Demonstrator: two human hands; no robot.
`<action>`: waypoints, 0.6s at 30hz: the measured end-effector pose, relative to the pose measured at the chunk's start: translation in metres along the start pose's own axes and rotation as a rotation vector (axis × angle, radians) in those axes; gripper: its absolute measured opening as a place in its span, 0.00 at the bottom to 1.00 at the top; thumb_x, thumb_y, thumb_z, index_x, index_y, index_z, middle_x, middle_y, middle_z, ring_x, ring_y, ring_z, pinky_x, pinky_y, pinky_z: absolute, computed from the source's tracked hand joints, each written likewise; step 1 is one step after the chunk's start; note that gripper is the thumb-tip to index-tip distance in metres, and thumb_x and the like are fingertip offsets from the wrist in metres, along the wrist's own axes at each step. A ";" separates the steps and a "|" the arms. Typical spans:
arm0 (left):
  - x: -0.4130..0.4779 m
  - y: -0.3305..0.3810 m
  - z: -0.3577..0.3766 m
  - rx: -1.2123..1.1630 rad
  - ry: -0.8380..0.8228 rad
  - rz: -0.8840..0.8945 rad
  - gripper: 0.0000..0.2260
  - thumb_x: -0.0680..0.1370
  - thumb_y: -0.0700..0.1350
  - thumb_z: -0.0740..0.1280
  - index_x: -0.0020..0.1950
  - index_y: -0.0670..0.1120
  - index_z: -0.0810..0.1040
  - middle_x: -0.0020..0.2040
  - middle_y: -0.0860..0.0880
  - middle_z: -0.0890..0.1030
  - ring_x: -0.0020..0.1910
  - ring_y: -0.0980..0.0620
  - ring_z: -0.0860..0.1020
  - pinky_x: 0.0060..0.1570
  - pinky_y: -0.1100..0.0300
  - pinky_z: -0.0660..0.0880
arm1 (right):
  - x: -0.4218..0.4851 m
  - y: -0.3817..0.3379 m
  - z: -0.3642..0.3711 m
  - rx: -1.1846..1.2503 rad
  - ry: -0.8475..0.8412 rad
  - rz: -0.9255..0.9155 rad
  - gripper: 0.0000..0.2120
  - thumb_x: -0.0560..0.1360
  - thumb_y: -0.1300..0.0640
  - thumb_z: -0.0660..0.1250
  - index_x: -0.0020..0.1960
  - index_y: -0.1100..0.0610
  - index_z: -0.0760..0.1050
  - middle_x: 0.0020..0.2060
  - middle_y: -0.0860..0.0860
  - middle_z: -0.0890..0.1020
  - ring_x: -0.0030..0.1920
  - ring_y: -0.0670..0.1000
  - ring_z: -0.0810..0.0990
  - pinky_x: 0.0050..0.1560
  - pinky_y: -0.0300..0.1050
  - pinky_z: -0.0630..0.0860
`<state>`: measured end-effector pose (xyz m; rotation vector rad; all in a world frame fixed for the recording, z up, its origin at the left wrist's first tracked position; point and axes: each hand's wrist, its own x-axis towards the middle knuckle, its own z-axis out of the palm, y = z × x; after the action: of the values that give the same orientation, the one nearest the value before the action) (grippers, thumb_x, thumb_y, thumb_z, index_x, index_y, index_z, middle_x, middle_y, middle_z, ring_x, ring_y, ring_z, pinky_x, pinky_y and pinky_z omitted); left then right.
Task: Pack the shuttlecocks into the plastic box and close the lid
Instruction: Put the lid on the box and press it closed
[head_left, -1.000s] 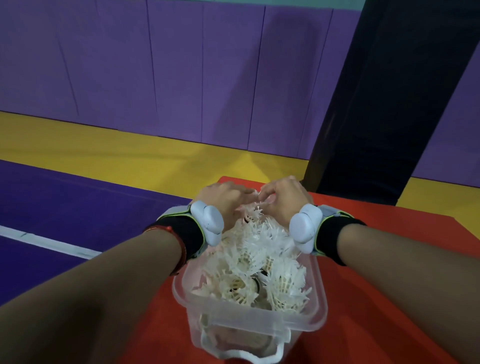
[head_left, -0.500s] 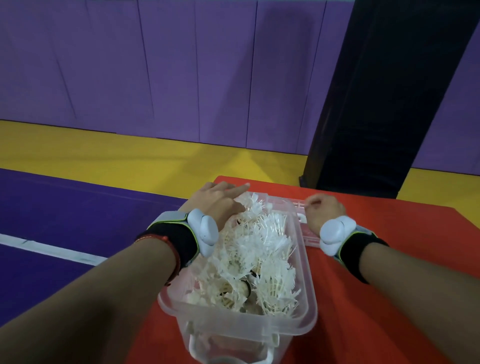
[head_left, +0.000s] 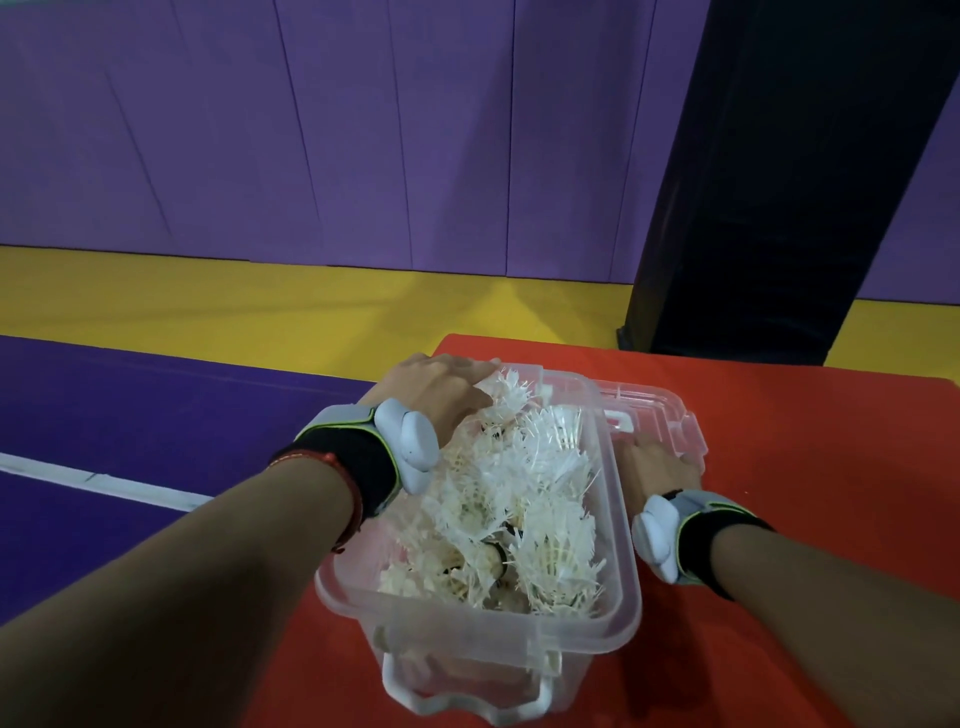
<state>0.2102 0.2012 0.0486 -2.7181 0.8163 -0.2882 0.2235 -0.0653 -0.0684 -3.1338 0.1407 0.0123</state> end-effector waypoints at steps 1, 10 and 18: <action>0.000 0.001 -0.001 0.013 -0.011 0.003 0.17 0.84 0.44 0.57 0.71 0.60 0.69 0.79 0.59 0.53 0.77 0.52 0.58 0.68 0.51 0.66 | -0.003 0.001 0.001 -0.012 0.020 -0.001 0.13 0.76 0.53 0.59 0.60 0.45 0.73 0.61 0.48 0.74 0.60 0.54 0.76 0.63 0.57 0.65; -0.004 0.020 -0.022 -0.144 -0.160 -0.169 0.31 0.77 0.31 0.59 0.75 0.57 0.61 0.79 0.59 0.50 0.77 0.55 0.57 0.55 0.58 0.74 | -0.038 0.011 -0.066 -0.007 0.391 -0.059 0.15 0.74 0.64 0.61 0.58 0.52 0.69 0.57 0.49 0.74 0.58 0.54 0.73 0.52 0.51 0.65; -0.010 0.042 -0.040 -0.457 -0.026 -0.366 0.40 0.72 0.27 0.65 0.77 0.46 0.48 0.77 0.45 0.57 0.67 0.42 0.70 0.59 0.49 0.73 | -0.068 0.017 -0.132 0.243 0.569 0.034 0.11 0.74 0.62 0.62 0.56 0.53 0.72 0.51 0.51 0.75 0.54 0.55 0.75 0.50 0.52 0.65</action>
<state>0.1701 0.1643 0.0711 -3.2912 0.4049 -0.1527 0.1551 -0.0770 0.0639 -2.7982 0.1777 -0.8278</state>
